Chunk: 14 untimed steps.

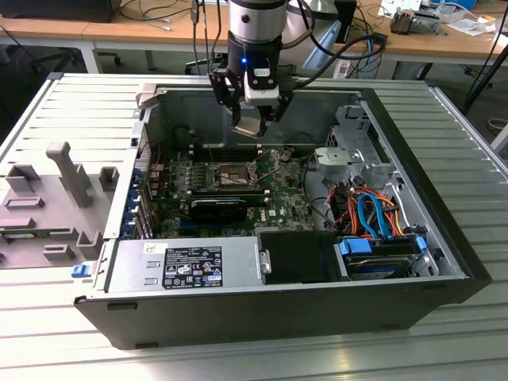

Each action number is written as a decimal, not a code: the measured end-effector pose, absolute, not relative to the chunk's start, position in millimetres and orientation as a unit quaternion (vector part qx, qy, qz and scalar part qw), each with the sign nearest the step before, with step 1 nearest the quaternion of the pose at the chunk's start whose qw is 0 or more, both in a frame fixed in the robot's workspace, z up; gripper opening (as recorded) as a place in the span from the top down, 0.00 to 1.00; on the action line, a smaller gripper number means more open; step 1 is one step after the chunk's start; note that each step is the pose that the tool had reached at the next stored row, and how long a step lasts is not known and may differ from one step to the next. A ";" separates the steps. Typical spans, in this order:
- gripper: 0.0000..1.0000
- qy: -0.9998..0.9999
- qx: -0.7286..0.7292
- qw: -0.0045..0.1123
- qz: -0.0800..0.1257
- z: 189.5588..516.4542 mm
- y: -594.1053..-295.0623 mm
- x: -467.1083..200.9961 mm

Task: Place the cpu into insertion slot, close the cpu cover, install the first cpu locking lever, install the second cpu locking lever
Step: 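Place the cpu into insertion slot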

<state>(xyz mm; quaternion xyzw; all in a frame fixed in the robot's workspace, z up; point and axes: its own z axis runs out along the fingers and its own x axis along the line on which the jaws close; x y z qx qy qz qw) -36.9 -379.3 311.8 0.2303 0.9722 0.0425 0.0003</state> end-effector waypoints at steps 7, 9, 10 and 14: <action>0.45 0.970 0.240 0.001 0.043 311.5 -379.3 -36.8; 0.45 0.969 0.243 0.001 0.043 311.5 -379.3 -36.9; 0.45 0.969 0.244 0.001 0.043 311.5 -379.3 -36.9; 0.45 0.967 0.250 0.001 0.043 311.3 -379.3 -36.9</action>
